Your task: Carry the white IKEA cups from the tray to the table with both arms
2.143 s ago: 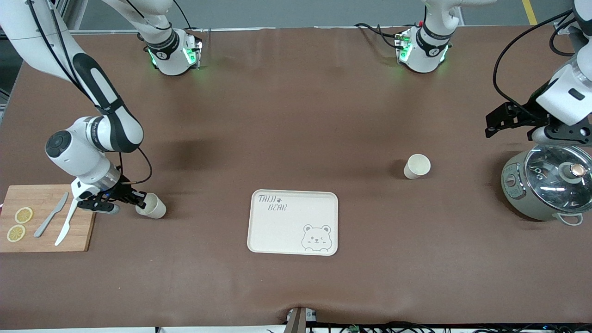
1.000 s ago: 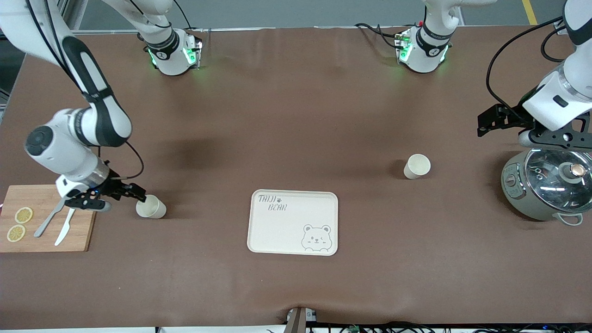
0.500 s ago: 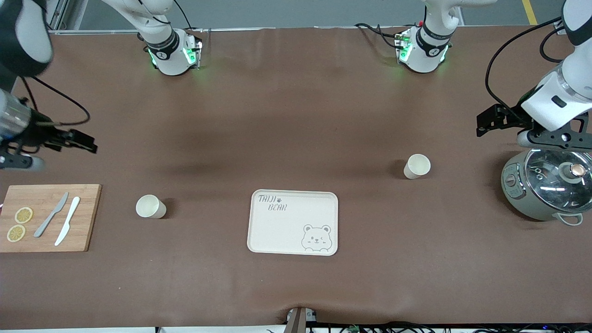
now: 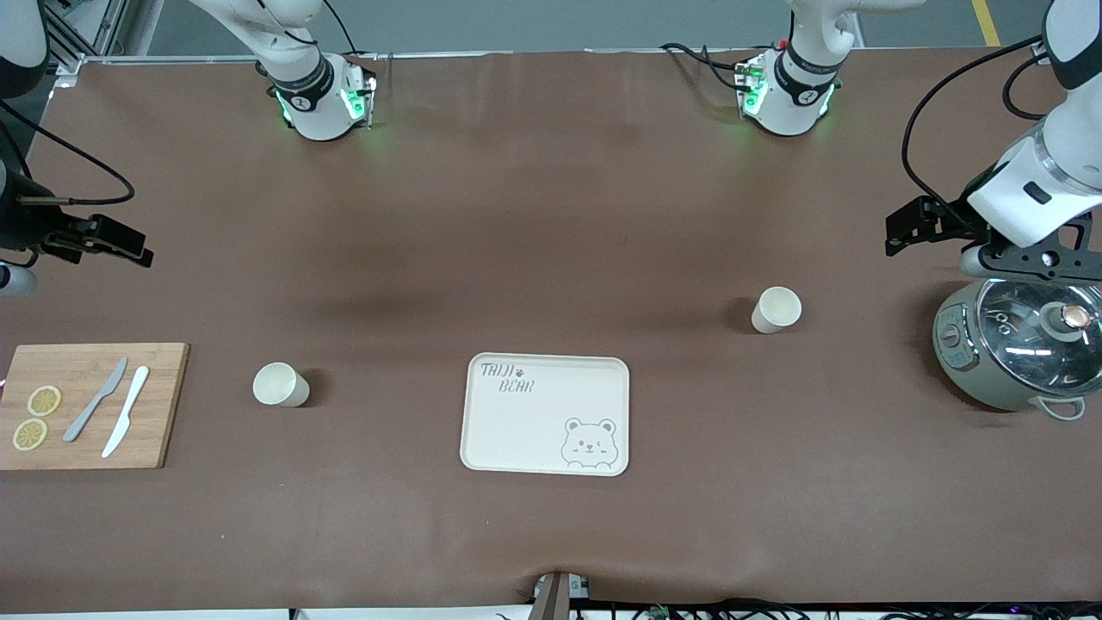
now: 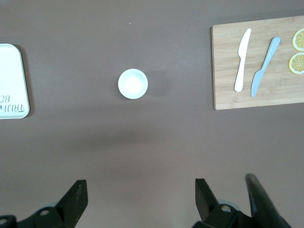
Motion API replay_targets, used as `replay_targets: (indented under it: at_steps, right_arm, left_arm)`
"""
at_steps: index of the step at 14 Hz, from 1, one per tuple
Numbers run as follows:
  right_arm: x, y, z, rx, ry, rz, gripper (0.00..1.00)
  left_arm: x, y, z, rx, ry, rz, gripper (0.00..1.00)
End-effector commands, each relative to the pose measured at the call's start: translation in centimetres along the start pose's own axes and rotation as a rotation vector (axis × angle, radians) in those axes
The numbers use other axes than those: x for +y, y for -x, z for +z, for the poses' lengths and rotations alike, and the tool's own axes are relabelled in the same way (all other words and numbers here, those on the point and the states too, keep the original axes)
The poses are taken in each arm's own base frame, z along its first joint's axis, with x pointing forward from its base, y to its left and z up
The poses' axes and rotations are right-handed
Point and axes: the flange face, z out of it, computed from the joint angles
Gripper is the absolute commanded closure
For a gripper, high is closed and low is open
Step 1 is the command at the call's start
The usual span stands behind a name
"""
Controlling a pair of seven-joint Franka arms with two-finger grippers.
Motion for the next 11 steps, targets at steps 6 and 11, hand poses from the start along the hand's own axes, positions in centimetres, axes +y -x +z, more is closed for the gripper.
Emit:
replay_targets:
  at_steps: [6, 11]
  right_arm:
    - [0.38, 0.21, -0.33, -0.015, 0.021, 0.010, 0.00]
    - [0.30, 0.54, -0.19, -0.039, 0.022, 0.013, 0.00]
  left_arm:
    - [0.28, 0.11, -0.34, -0.003, -0.012, 0.004, 0.00]
    - [0.37, 0.09, -0.16, -0.008, -0.012, 0.006, 0.00]
